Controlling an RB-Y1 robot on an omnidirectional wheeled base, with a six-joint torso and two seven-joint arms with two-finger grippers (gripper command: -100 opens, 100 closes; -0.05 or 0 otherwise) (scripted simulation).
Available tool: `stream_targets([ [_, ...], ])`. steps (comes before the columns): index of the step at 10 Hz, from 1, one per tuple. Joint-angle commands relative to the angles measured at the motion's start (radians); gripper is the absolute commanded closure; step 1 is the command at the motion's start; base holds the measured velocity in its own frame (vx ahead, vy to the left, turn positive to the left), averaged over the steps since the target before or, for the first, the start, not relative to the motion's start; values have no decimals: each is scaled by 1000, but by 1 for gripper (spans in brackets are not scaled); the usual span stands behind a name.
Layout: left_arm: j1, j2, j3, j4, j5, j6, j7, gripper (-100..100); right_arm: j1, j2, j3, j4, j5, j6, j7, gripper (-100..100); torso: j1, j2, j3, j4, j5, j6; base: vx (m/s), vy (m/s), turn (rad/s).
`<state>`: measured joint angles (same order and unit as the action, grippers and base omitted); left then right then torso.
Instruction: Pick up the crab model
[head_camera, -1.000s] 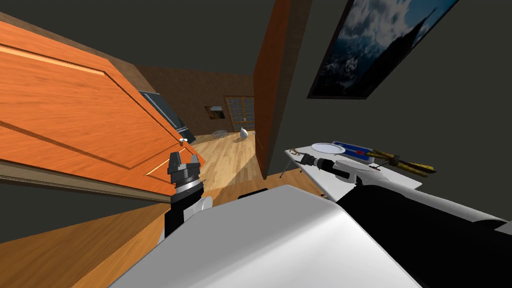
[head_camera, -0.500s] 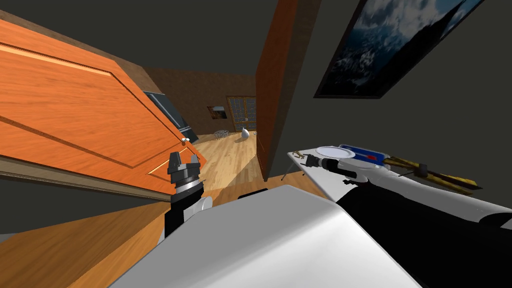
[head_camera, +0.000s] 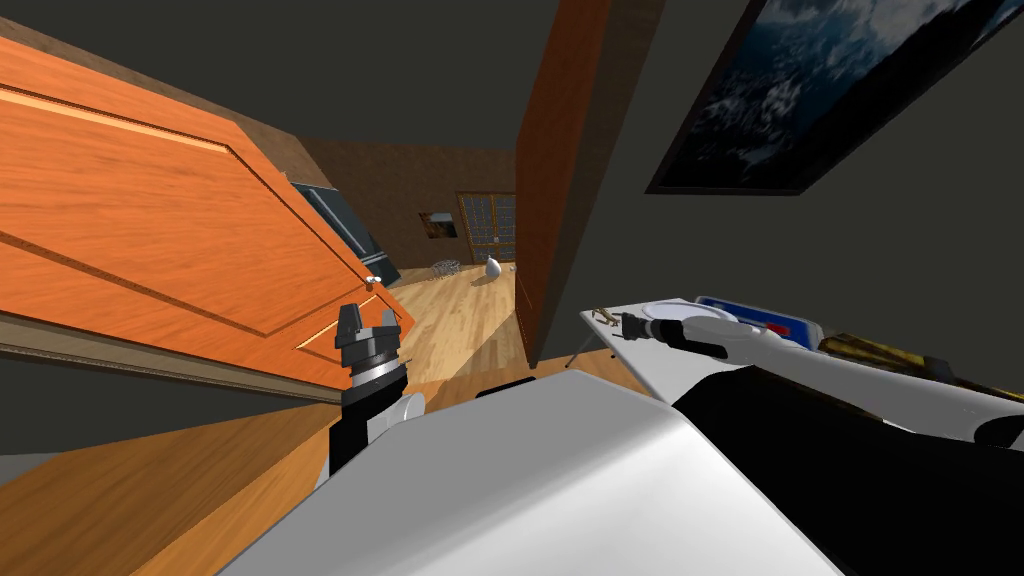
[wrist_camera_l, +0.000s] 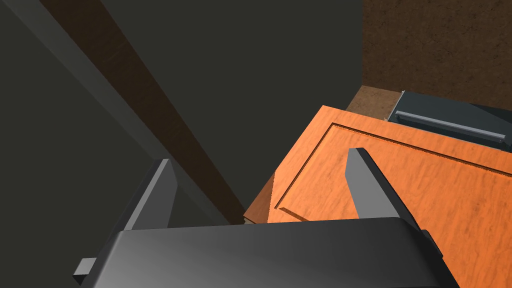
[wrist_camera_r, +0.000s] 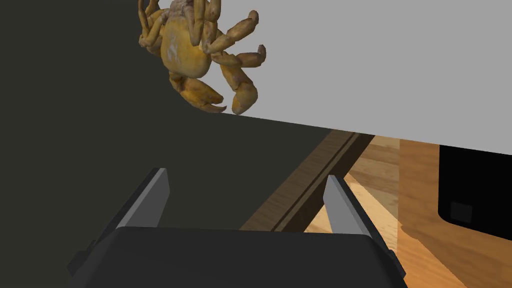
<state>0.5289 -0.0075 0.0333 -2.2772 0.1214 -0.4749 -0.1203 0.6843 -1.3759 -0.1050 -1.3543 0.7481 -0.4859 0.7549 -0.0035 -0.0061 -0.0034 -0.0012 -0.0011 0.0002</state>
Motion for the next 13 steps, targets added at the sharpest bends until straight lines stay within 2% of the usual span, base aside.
stream_targets([
  [1,0,0,0,0,0,0,0,0,22,-18,8,5,47,6,18,-100,0,0,0,0,0,0,94,-41,75],
  [2,0,0,0,0,0,0,0,0,28,-24,18,14,73,5,29,-100,0,0,0,0,0,0,105,-30,69],
  [3,0,0,0,0,0,0,0,0,28,-24,18,14,73,5,29,-100,0,-1,-1,0,0,0,76,-27,16],
  [4,0,0,0,0,0,0,0,0,37,-28,38,26,114,3,46,-100,1,0,0,0,0,0,102,-39,60],
  [5,0,0,0,0,0,0,0,0,41,-25,47,29,126,2,51,-100,0,0,0,0,0,0,141,-40,69],
  [6,0,0,0,0,0,0,0,0,41,-24,39,24,115,1,49,-100,0,-3,-1,-1,0,0,63,-17,16],
  [7,0,0,0,0,0,0,0,0,42,-24,41,22,117,5,48,0,2,1,0,0,0,0,11,-4,1],
  [8,0,0,0,0,0,0,0,0,50,-45,63,-14,122,48,19,-100,3,4,2,1,0,0,2,-28,6],
  [9,0,0,0,0,0,0,0,0,58,-65,85,-50,127,76,-9,-100,2,5,3,1,0,0,-9,-62,14],
  [10,0,0,0,0,0,0,0,0,58,-65,85,-51,127,92,-9,-100,0,6,4,1,0,0,-4,-57,9],
  [11,0,0,0,0,0,0,0,0,66,-85,108,-88,133,128,-38,-100,0,6,4,1,0,0,-3,-49,4],
  [12,0,0,0,0,0,0,0,0,66,-85,108,-88,133,136,-38,-100,0,6,4,1,0,0,-4,-38,6],
  [13,0,0,0,0,0,0,0,0,74,-106,130,-125,138,175,-67,-100,0,6,4,2,0,0,-3,-43,5],
])
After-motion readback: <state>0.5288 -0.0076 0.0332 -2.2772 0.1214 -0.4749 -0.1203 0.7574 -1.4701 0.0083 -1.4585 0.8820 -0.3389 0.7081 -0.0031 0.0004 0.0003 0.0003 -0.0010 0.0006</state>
